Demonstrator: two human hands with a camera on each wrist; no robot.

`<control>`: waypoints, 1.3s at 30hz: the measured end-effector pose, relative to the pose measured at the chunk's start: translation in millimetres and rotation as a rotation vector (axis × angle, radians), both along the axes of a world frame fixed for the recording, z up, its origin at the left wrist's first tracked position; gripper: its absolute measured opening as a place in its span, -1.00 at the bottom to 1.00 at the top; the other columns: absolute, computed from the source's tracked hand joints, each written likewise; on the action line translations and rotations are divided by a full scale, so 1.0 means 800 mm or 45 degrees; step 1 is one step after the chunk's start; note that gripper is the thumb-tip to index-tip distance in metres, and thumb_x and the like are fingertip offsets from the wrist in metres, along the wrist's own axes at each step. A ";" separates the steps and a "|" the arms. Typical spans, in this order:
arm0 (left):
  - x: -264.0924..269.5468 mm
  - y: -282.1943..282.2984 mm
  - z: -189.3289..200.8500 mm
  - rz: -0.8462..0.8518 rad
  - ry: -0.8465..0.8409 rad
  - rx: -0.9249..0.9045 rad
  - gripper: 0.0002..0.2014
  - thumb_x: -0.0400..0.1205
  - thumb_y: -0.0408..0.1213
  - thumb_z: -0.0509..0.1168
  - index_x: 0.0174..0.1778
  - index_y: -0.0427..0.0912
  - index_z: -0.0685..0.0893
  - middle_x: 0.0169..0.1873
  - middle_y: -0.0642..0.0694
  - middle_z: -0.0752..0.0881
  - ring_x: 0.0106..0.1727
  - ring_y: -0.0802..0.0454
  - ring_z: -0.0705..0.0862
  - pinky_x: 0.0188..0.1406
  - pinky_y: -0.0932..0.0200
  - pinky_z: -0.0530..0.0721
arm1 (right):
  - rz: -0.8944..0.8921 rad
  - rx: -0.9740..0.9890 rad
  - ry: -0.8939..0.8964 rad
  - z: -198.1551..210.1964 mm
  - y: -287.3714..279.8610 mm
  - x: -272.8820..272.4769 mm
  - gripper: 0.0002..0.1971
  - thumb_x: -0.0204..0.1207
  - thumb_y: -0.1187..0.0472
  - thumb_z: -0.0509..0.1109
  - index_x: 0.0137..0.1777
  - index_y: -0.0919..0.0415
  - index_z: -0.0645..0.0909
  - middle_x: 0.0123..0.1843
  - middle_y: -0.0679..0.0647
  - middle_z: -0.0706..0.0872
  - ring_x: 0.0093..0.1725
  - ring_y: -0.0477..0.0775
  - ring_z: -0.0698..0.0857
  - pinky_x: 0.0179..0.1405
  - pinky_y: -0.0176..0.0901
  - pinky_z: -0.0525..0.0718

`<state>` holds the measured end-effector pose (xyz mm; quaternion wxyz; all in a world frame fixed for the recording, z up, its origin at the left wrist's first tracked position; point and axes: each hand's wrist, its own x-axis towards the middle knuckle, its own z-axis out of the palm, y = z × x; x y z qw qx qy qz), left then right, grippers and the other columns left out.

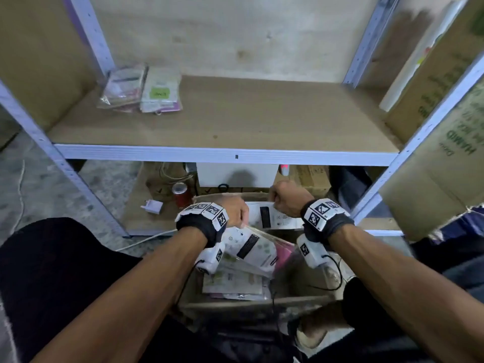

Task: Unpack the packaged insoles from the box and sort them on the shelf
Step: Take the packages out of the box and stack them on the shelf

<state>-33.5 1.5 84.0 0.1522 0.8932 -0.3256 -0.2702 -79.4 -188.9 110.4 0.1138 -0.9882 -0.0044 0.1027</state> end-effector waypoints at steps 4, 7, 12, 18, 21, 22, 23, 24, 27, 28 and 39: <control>0.004 0.020 0.070 0.048 -0.049 -0.128 -0.90 0.54 -0.41 0.48 -0.18 -0.11 0.83 -0.36 0.18 0.71 -0.13 0.11 0.68 -0.23 0.36 0.56 | -0.002 0.016 -0.020 0.049 -0.010 -0.001 -0.74 0.41 0.39 0.36 0.04 0.16 0.75 0.02 0.07 0.81 0.04 0.10 0.74 0.08 -0.08 0.73; 0.010 0.045 0.121 0.047 -0.108 -0.161 -0.92 0.55 -0.34 0.49 -0.15 -0.05 0.81 -0.25 0.07 0.76 -0.08 0.06 0.71 -0.02 0.19 0.66 | -0.028 0.063 -0.080 0.086 -0.016 -0.005 -0.76 0.42 0.35 0.40 0.05 0.13 0.75 0.02 0.05 0.81 0.04 0.07 0.73 0.04 -0.20 0.67; 0.030 0.098 0.176 0.172 -0.042 -0.371 -0.90 0.57 -0.41 0.49 -0.11 -0.12 0.80 -0.33 0.10 0.76 -0.25 0.19 0.68 -0.13 0.34 0.59 | -0.053 0.161 -0.231 0.142 -0.030 -0.010 -0.77 0.45 0.35 0.41 0.06 0.15 0.75 -0.09 0.05 0.80 -0.11 0.03 0.68 -0.06 -0.27 0.58; 0.049 0.144 0.205 0.428 0.221 -0.701 -0.90 0.65 -0.39 0.41 0.07 -0.20 0.72 -0.05 -0.10 0.80 -0.04 0.06 0.75 -0.12 0.37 0.71 | -0.091 0.300 -0.343 0.180 -0.047 -0.006 -0.85 0.46 0.37 0.43 0.01 0.25 0.72 -0.07 0.12 0.80 -0.13 0.07 0.69 -0.09 -0.21 0.62; 0.046 0.146 0.201 0.603 0.346 -0.985 -0.90 0.70 -0.46 0.31 0.05 -0.22 0.69 -0.03 -0.14 0.78 -0.10 0.05 0.76 -0.23 0.27 0.74 | -0.144 0.653 -0.321 0.182 -0.048 -0.002 -0.90 0.51 0.42 0.46 0.00 0.37 0.68 -0.23 0.09 0.69 -0.31 -0.01 0.62 -0.38 -0.42 0.57; 0.046 0.144 0.198 0.666 0.407 -1.081 -0.89 0.71 -0.46 0.29 0.02 -0.19 0.68 -0.06 -0.13 0.77 -0.14 0.04 0.76 -0.25 0.21 0.73 | -0.164 0.784 -0.324 0.181 -0.046 0.001 -0.89 0.52 0.42 0.47 0.02 0.43 0.66 -0.25 0.09 0.66 -0.33 -0.04 0.59 -0.40 -0.47 0.56; 0.047 0.142 0.196 0.727 0.472 -1.170 -0.88 0.72 -0.46 0.27 0.02 -0.18 0.67 -0.06 -0.14 0.76 -0.13 0.00 0.75 -0.21 0.12 0.72 | -0.185 0.903 -0.328 0.178 -0.044 0.003 -0.89 0.53 0.43 0.46 0.01 0.44 0.64 -0.25 0.09 0.64 -0.32 -0.05 0.58 -0.38 -0.47 0.56; 0.049 0.140 0.194 0.785 0.532 -1.253 -0.87 0.72 -0.46 0.26 0.05 -0.19 0.67 -0.03 -0.17 0.76 -0.09 -0.07 0.73 -0.13 0.04 0.70 | -0.208 1.029 -0.325 0.175 -0.040 0.007 -0.92 0.54 0.45 0.44 -0.01 0.42 0.62 -0.25 0.10 0.63 -0.31 -0.03 0.57 -0.37 -0.45 0.56; 0.060 0.132 0.190 0.935 0.622 -1.436 -0.80 0.73 -0.42 0.26 0.24 -0.23 0.67 0.12 -0.25 0.76 0.04 -0.15 0.73 0.02 -0.07 0.69 | -0.318 1.434 -0.294 0.167 -0.024 0.022 -0.88 0.57 0.50 0.39 -0.06 0.32 0.53 -0.24 0.19 0.58 -0.32 0.08 0.52 -0.40 -0.25 0.52; 0.065 0.128 0.188 0.975 0.628 -1.488 -0.75 0.73 -0.40 0.27 0.32 -0.24 0.65 0.18 -0.26 0.75 0.05 -0.13 0.74 -0.01 -0.05 0.72 | -0.356 1.535 -0.282 0.164 -0.019 0.030 -0.86 0.57 0.49 0.39 -0.05 0.29 0.52 -0.20 0.23 0.56 -0.30 0.11 0.49 -0.39 -0.18 0.47; 0.168 0.155 0.191 1.290 0.555 -1.763 -0.64 0.76 -0.29 0.26 0.48 -0.29 0.57 0.30 -0.27 0.75 0.19 -0.16 0.79 -0.03 0.10 0.76 | -0.453 1.913 -0.163 0.161 0.040 0.161 -0.83 0.64 0.38 0.35 -0.13 0.14 0.46 -0.09 0.16 0.74 -0.21 0.09 0.71 -0.25 -0.12 0.65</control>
